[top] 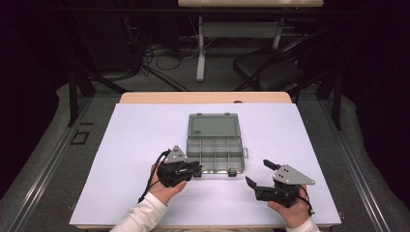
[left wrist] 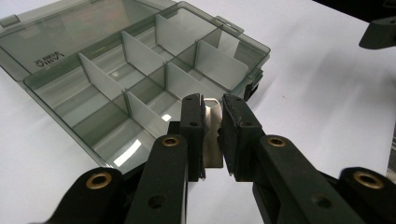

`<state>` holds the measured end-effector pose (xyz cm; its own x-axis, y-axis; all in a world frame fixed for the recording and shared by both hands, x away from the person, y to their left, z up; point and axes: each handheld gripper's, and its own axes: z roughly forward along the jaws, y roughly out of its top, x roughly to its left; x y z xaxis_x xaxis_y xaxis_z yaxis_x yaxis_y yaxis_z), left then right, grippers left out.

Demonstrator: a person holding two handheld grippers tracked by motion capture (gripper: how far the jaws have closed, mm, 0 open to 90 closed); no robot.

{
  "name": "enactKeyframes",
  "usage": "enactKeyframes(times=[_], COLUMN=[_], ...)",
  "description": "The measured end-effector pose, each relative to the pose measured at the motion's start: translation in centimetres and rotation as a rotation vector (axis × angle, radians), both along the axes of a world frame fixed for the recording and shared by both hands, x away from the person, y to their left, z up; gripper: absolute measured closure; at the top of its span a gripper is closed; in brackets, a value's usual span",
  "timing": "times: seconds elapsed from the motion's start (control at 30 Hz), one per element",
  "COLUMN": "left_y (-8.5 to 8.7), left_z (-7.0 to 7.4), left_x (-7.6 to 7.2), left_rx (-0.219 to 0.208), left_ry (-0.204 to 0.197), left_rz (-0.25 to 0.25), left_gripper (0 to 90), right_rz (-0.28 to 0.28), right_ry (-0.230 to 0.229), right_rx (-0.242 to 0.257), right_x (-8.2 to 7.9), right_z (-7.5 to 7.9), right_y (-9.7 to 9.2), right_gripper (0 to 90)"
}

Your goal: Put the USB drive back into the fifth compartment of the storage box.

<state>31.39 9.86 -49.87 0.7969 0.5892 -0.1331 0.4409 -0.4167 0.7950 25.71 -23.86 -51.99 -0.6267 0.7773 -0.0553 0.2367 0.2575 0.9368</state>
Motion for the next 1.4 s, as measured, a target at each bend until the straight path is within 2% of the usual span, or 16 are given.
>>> enactKeyframes(times=[0.27, 0.6, 0.77, 1.07, 1.4], left_y=[0.0, -0.1, -0.3, -0.6, -0.6], left_z=[1.2, 1.5, 1.3, 0.2, -0.6], left_x=[1.0, 2.3, 2.9, 4.3, 5.2], left_rx=[0.018, 0.014, 0.024, 0.073, 0.104], left_ry=[0.002, 0.009, 0.016, 0.029, 0.05], left_rz=[0.012, 0.035, 0.047, 0.068, 0.086], left_gripper=[79.1, 79.1, 79.1, 79.1, 79.1], right_rz=[0.002, 0.004, 0.005, 0.004, 0.007], right_ry=[0.001, 0.002, 0.003, 0.004, 0.004], right_rx=[-0.004, -0.005, -0.005, -0.005, -0.005], right_x=[0.0, 0.0, 0.0, 0.0, 0.0], right_z=[0.0, 0.0, -0.1, 0.0, -0.1], right_y=[0.0, 0.1, 0.1, 0.0, 0.0], right_gripper=[15.5, 16.0, 16.0, 16.1, 16.1])
